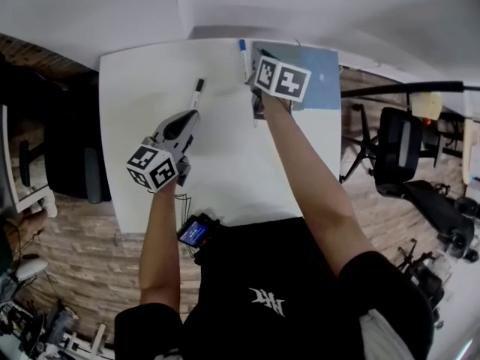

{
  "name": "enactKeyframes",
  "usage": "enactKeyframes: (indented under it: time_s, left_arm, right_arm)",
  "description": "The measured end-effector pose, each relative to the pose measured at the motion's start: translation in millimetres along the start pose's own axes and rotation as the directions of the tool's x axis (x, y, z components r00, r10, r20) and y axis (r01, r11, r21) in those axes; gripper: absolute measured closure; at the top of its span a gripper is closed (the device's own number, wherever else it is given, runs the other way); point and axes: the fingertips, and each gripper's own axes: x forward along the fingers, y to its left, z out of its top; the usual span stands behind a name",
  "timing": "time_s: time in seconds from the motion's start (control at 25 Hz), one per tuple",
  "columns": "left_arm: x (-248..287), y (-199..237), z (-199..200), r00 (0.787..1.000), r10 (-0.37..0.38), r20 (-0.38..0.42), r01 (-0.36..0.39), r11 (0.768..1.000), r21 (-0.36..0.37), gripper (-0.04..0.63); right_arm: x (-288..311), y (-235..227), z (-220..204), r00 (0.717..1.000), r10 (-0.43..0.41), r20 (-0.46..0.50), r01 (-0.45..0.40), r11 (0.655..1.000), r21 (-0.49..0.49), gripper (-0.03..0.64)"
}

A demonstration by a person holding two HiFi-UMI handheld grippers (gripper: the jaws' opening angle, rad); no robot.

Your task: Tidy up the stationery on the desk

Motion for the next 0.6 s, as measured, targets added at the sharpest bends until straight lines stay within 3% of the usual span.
enactKeyframes:
  time_s: [0.12,0.2,0.28,0.44,0.52,0.6]
  left_arm:
    - [-4,-1,5,1.000,0.008,0.009,-0.008,1.000,0.010,0.592]
    - [-7,-3,8,1.000,0.014,0.016,-0.014,1.000,0.015,0.592]
    - [-10,-6,9,1.000,0.018,0.020,-0.018,1.000,0.020,0.592]
    - [-16,-7,9,0.999,0.031,0.029,-0.031,0.999,0.022,0.592]
    - [-21,-7,9,0.998,0.042,0.036,-0.042,0.999,0.020,0.592]
    - [-24,-7,7,0.998,0.054,0.038,-0.054,0.998,0.017,0.592]
  right_arm:
    - [-21,25,25,0.973,0.219,0.078,-0.214,0.975,-0.062,0.560]
    - [-37,46,36,0.921,0.370,0.119,-0.356,0.926,-0.125,0.566]
    - [-55,68,43,0.862,0.490,0.133,-0.448,0.857,-0.255,0.568]
    - [-80,112,33,0.779,0.625,0.045,-0.506,0.670,-0.544,0.566]
    - [-87,133,18,0.742,0.670,-0.041,-0.529,0.546,-0.649,0.566]
    - [-90,151,-4,0.703,0.692,-0.164,-0.562,0.400,-0.723,0.563]
